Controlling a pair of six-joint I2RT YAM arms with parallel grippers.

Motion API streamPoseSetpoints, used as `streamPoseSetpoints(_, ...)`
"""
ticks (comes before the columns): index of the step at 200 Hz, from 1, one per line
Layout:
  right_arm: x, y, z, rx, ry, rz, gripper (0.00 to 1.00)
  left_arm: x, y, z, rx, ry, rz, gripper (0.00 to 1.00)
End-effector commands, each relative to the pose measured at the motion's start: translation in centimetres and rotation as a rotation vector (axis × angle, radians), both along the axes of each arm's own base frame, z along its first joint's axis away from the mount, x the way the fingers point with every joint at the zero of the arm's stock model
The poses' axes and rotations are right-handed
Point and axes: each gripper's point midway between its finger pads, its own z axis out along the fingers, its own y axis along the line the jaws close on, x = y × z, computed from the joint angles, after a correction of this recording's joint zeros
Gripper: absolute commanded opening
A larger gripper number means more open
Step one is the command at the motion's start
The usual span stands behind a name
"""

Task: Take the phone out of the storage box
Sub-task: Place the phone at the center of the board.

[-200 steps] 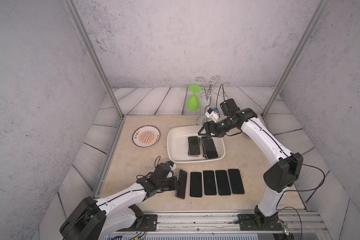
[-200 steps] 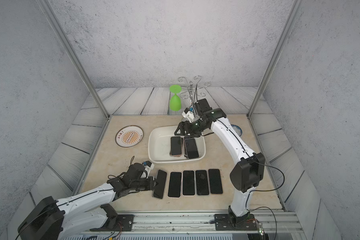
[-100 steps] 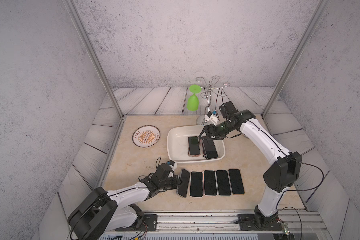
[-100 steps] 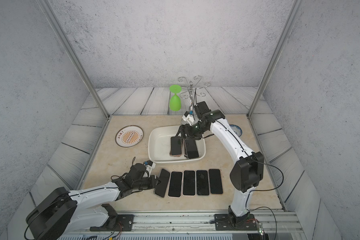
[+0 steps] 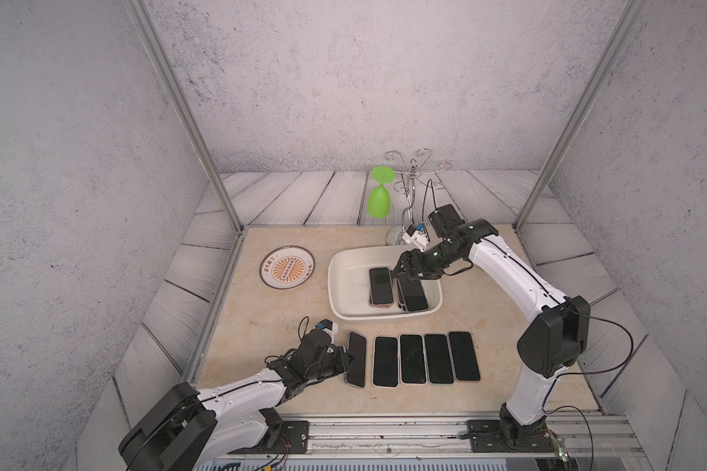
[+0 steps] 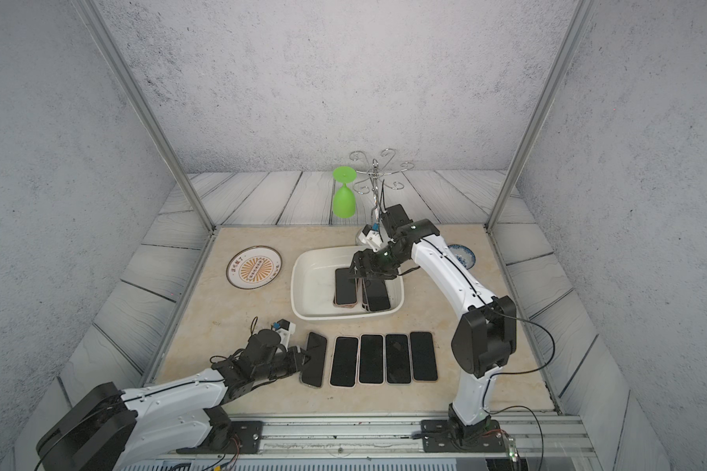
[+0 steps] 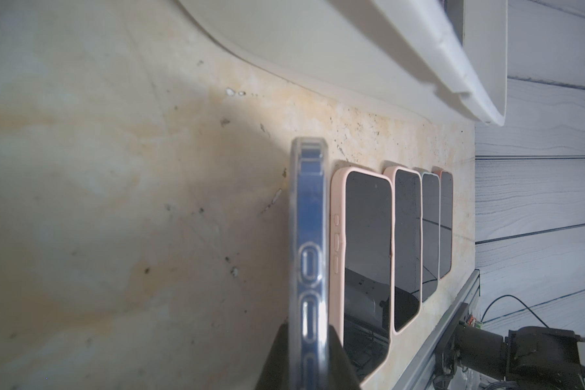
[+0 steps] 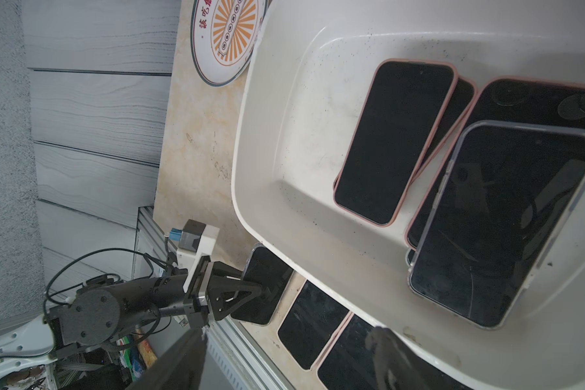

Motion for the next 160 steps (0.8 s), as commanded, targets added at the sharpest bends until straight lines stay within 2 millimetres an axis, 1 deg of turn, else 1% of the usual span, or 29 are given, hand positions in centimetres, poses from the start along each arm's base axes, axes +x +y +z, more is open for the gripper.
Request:
streamPoseSetpoints(1, 0.2, -0.2, -1.3, -0.026, 0.015, 0.007, 0.83, -0.5, 2.3, -2.9, 0.106, 0.062, 0.073, 0.01)
streamPoseSetpoints(68, -0.1, -0.6, -2.6, -0.056, 0.033, 0.009, 0.82, -0.9, 0.7, -4.4, 0.078, 0.094, 0.038, 0.01)
streamPoseSetpoints(91, -0.3, -0.7, -2.8, -0.063, 0.035, 0.012, 0.82, -1.7, 0.9, -5.2, 0.09, 0.105, 0.025, 0.01)
streamPoseSetpoints(107, -0.2, -0.7, -3.0, -0.065, 0.04, 0.011, 0.82, -2.3, 1.3, -5.6, 0.099, 0.115, 0.012, 0.06)
streamPoseSetpoints(113, -0.2, -0.7, -3.1, -0.064, 0.045, 0.012, 0.82, -2.6, 1.4, -5.7, 0.102, 0.12, 0.011, 0.1)
streamPoseSetpoints(124, -0.2, -0.5, -3.1, -0.061, 0.047, 0.013, 0.82, -2.9, 1.8, -5.7, 0.111, 0.125, 0.006, 0.24)
streamPoseSetpoints(140, 0.1, -0.3, -3.4, -0.059, 0.054, 0.013, 0.82, -3.7, 2.3, -5.9, 0.124, 0.141, 0.0, 0.56)
streamPoseSetpoints(143, 0.1, -0.3, -3.4, -0.059, 0.055, 0.012, 0.82, -3.7, 2.4, -5.8, 0.125, 0.141, -0.001, 0.64)
streamPoseSetpoints(150, 0.3, -0.2, -3.5, -0.059, 0.057, 0.009, 0.82, -4.0, 2.7, -5.9, 0.14, 0.148, -0.005, 0.74)
streamPoseSetpoints(153, 0.4, -0.1, -3.5, -0.059, 0.056, 0.008, 0.82, -4.1, 2.7, -5.8, 0.142, 0.148, -0.005, 0.82)
streamPoseSetpoints(160, 0.6, 0.0, -3.6, -0.065, 0.055, 0.005, 0.82, -4.3, 3.1, -5.8, 0.158, 0.159, -0.003, 0.96)
